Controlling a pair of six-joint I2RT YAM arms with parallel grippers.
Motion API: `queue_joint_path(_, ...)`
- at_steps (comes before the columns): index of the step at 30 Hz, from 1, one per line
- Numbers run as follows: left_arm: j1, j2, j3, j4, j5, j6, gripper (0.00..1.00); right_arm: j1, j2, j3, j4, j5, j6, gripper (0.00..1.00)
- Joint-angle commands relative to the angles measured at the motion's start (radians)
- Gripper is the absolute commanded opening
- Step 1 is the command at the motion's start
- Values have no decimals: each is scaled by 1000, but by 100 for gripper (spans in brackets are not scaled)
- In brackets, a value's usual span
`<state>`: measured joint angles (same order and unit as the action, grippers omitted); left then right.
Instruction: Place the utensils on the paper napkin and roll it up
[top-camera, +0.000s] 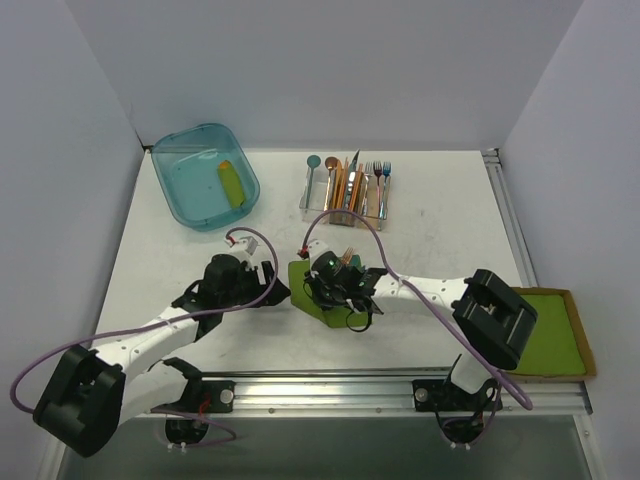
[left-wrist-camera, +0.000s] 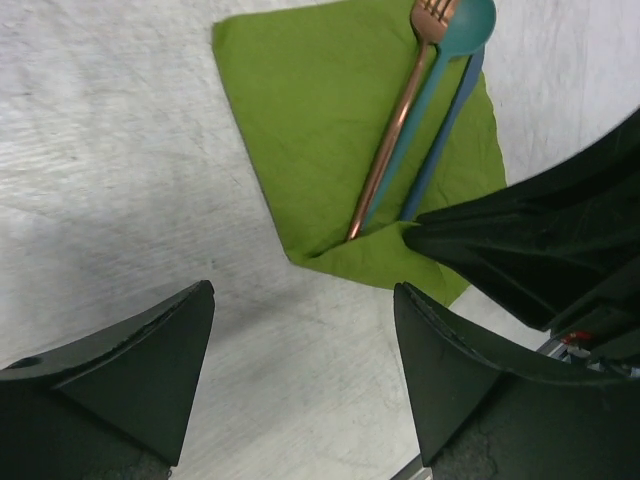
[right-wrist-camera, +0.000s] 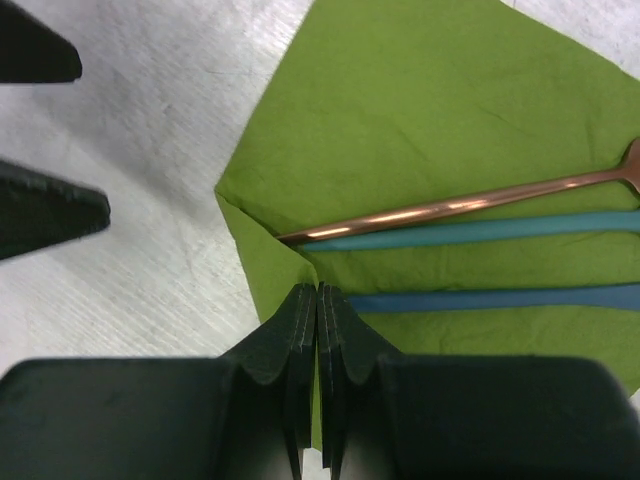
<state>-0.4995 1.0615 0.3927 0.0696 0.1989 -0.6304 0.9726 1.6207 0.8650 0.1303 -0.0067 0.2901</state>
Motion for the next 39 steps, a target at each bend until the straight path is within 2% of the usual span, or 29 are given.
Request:
queue_joint_path(1, -59, 31, 14, 130, -50, 37, 81, -26, -38, -26, 40, -41, 23, 0)
queue_joint_path(8, -97, 12, -23, 252, -30, 95, 81, -74, -48, -61, 88, -84, 29, 0)
queue_joint_path(12, -123, 11, -51, 323, 14, 190, 79, -100, -47, -64, 104, -111, 24, 0)
queue_joint_path(17, -160, 25, -61, 366, 4, 259, 78, -124, -41, -72, 123, -141, 18, 0)
queue_joint_path(21, -181, 81, -58, 420, 0, 299, 76, -137, -33, -73, 143, -159, 17, 0)
queue_joint_path(23, -204, 116, -55, 461, 2, 314, 68, -138, -25, -73, 150, -167, 15, 0)
queue_joint_path(29, -255, 207, -40, 516, -18, 353, 62, -156, -15, -78, 172, -188, 14, 0)
queue_joint_path(39, -297, 285, -22, 565, -58, 363, 61, -173, -4, -93, 201, -222, 17, 0)
